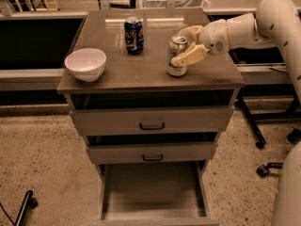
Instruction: Pick 7up can from bottom drawer and place on counter
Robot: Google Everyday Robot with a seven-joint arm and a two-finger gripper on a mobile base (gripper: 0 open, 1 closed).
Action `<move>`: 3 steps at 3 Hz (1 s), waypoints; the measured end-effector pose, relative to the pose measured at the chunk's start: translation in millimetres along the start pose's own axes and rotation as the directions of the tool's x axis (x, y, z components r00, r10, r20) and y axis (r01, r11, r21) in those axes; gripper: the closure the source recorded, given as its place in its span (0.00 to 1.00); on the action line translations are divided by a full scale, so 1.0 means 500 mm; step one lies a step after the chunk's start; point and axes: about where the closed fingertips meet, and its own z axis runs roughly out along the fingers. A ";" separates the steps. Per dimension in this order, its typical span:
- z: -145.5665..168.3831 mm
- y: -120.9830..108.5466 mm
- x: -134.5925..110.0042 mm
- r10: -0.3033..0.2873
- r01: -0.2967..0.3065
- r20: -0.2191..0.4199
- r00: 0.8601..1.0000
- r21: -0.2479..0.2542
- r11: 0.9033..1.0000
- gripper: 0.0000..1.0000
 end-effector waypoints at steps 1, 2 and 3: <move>-0.037 -0.003 -0.037 -0.069 0.069 -0.005 0.998 0.000 0.998 0.00; -0.102 -0.007 -0.074 -0.145 0.147 -0.055 0.988 0.030 0.989 0.00; -0.182 -0.022 -0.089 -0.199 0.220 -0.153 0.968 0.138 0.966 0.00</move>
Offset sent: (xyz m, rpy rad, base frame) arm -0.0178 -0.0670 0.0991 -0.1708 -0.2301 -0.0012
